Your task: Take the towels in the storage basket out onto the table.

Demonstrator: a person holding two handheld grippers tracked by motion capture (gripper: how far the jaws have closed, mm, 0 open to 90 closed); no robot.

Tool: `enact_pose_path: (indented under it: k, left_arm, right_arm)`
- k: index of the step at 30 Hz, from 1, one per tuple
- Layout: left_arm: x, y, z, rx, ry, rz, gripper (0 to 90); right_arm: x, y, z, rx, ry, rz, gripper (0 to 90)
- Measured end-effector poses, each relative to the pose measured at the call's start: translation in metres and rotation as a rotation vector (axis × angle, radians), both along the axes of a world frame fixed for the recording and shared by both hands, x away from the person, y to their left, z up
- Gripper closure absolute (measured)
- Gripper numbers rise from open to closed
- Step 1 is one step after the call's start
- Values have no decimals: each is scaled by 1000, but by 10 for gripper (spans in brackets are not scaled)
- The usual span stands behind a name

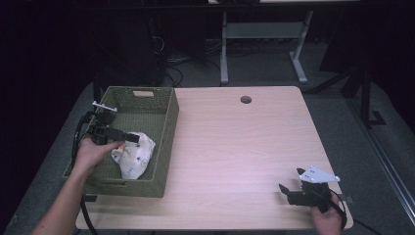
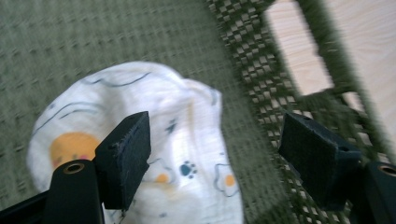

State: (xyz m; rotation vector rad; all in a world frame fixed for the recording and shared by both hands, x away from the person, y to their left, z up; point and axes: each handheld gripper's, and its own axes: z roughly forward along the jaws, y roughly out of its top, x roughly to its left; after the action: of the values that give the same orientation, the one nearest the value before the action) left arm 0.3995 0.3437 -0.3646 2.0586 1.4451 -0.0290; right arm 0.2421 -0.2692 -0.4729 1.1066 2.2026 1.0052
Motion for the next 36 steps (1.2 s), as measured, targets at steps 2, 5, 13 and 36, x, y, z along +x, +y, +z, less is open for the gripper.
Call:
enact_pose_path:
  k: [2, 5, 13, 36]
  left_arm:
    - [3, 1, -3, 11, 15, 15, 261]
    - [6, -1, -7, 59, 21, 29, 303]
    - [18, -7, -23, 213, 78, 45, 318]
    - [25, -32, -57, 462, 175, -47, 533]
  right_arm:
    - [0, 0, 0, 2, 0, -2, 137]
    - [0, 0, 0, 0, 1, 0, 137]
    - [0, -1, 0, 2, -6, 3, 137]
    - [0, -1, 1, 2, -8, 4, 137]
